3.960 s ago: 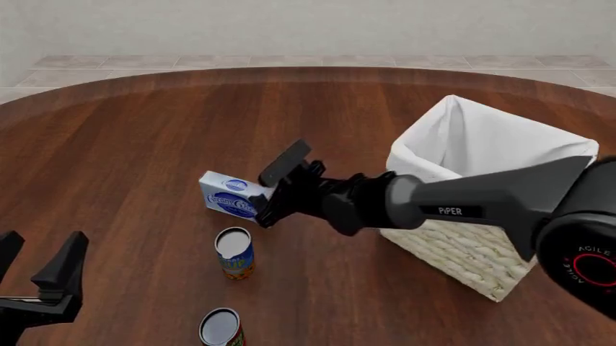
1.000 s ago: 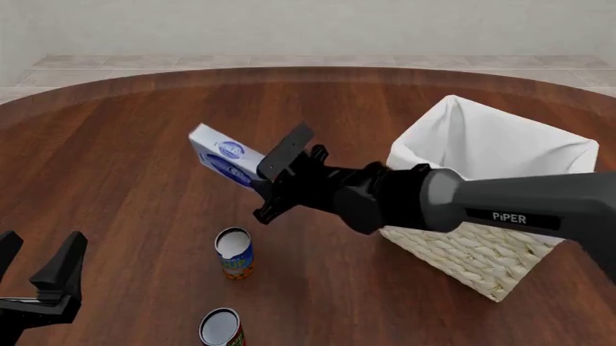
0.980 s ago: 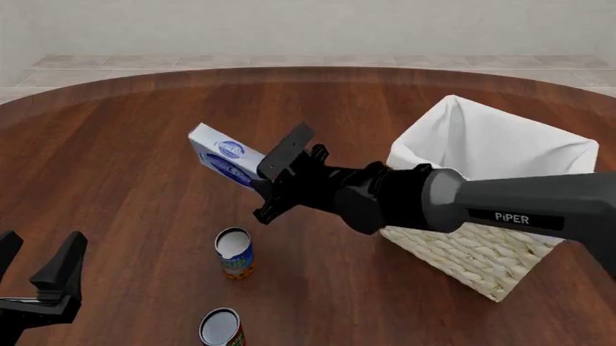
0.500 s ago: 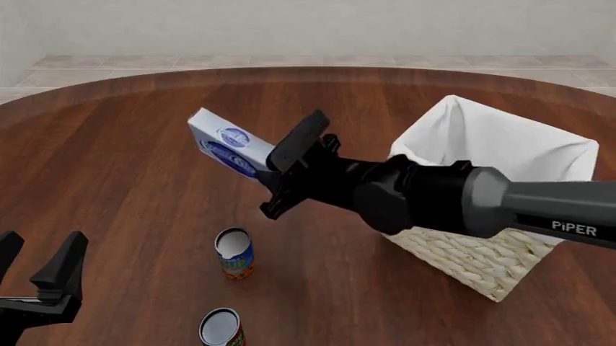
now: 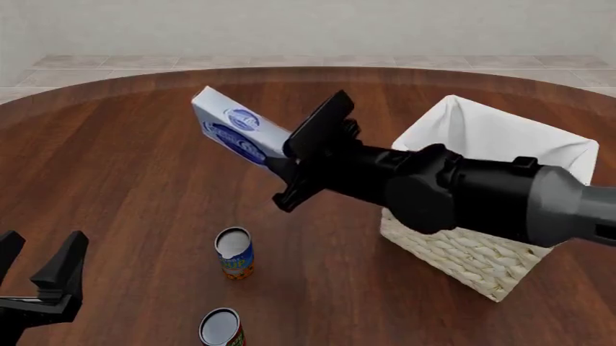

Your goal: Pick up the cream cheese box, and put it in the basket.

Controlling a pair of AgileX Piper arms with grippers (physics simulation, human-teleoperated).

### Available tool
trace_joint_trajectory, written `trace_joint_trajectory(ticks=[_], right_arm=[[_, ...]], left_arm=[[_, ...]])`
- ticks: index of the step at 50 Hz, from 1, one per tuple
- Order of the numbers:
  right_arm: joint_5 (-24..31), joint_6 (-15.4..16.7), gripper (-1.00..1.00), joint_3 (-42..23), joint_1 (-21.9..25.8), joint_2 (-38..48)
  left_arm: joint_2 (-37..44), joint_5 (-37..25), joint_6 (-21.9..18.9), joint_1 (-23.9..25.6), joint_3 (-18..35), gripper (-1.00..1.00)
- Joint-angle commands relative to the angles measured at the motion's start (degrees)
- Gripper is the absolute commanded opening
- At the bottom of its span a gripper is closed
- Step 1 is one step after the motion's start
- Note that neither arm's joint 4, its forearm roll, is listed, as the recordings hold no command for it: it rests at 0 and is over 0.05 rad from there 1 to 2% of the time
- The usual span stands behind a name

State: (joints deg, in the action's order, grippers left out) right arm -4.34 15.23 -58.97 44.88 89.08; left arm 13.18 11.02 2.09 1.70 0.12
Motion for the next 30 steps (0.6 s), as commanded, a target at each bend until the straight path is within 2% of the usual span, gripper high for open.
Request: trace_joint_trajectory(ticks=[1, 30], right_arm=[[1.67, -0.14, -1.0, 0.32, 0.02, -4.38], [4.21, 0.03, -1.0, 2.04, -1.71, -9.86]], left_arm=[[-0.2, -0.1, -0.1, 0.06, -0.01, 1.0], [-0.21, -0.26, -0.23, 0.0, 0.01, 1.0]])
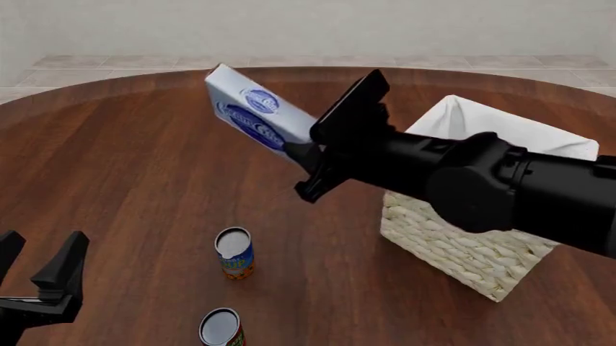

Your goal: Pick up the cream cheese box, and put it in the basket.

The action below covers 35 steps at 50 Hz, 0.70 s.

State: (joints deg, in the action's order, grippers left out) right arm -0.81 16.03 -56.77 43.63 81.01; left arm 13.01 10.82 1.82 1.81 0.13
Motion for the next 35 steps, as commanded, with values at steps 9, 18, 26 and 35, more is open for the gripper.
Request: trace_joint_trajectory(ticks=[9, 18, 26, 35], right_arm=[[1.06, -0.91, -1.0, 0.07, -0.83, -2.54], [1.52, -0.83, -1.0, 0.61, -1.75, -3.87], [1.88, -0.78, -1.0, 0.43, -2.65, -4.33], [1.96, -0.77, -1.0, 0.48, -4.18, -4.88]], left_arm=[[-0.05, -0.04, 0.18, -0.33, 0.01, 1.0], [-0.36, -0.35, 0.3, -0.51, 0.0, 1.0], [-0.76, -0.7, 0.44, -0.73, 0.0, 1.0], [-0.38, -0.38, 0.45, -0.71, 0.0, 1.0]])
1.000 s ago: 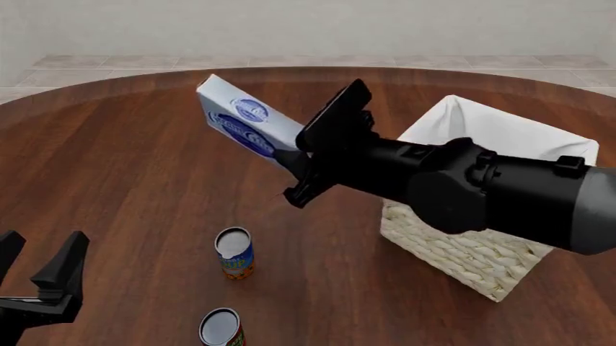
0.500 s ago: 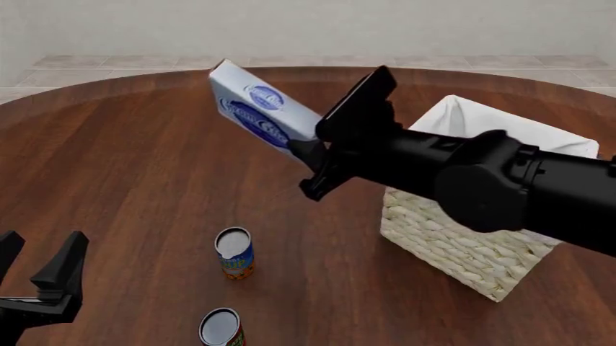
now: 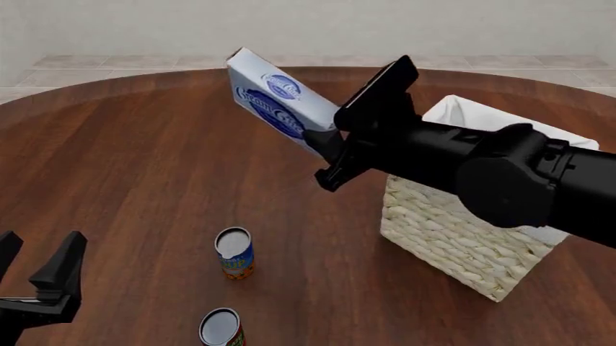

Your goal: Pick up the cream cheese box, and put it in the basket.

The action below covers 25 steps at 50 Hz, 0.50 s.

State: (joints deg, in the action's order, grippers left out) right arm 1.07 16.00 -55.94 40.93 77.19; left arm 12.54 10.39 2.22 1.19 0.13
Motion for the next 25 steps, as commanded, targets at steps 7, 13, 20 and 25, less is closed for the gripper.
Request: trace_joint_trajectory(ticks=[7, 13, 20, 25], right_arm=[[0.06, -0.77, -1.0, 0.83, -2.37, -2.37], [-0.27, -1.09, -1.0, 1.33, -3.22, -2.74], [0.01, -1.12, -1.0, 1.56, -4.49, -3.86], [0.26, -1.32, -1.0, 1.6, -5.43, -4.49]], left_arm=[[-0.04, -0.04, 0.03, -0.09, 0.02, 1.0], [-0.03, -0.05, -0.03, -0.14, 0.03, 1.0], [0.02, -0.03, -0.08, -0.1, 0.03, 1.0], [0.15, 0.04, -0.05, -0.09, 0.02, 1.0]])
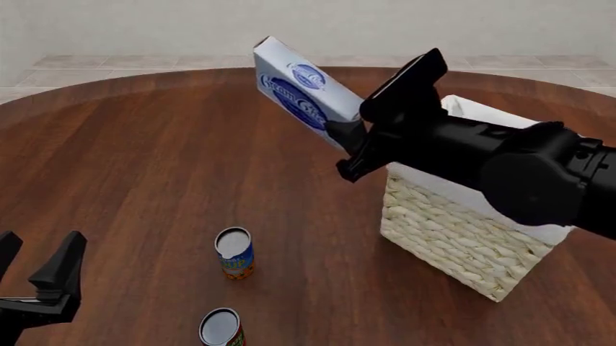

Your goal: Pick up the cream cheese box, and put it in the basket.

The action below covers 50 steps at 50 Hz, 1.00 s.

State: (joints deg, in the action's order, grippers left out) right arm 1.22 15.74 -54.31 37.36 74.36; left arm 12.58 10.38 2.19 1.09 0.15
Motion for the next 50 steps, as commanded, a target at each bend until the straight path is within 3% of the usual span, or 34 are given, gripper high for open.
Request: trace_joint_trajectory(ticks=[1, 50], right_arm=[[0.13, -0.96, -1.0, 0.08, -1.99, -1.78], [3.33, -0.31, -1.0, 4.34, -9.69, -9.35]], left_arm=[[0.05, 0.0, -0.05, 0.04, 0.0, 1.0], [-0.31, -0.35, -0.6, 0.23, 0.0, 1.0]])
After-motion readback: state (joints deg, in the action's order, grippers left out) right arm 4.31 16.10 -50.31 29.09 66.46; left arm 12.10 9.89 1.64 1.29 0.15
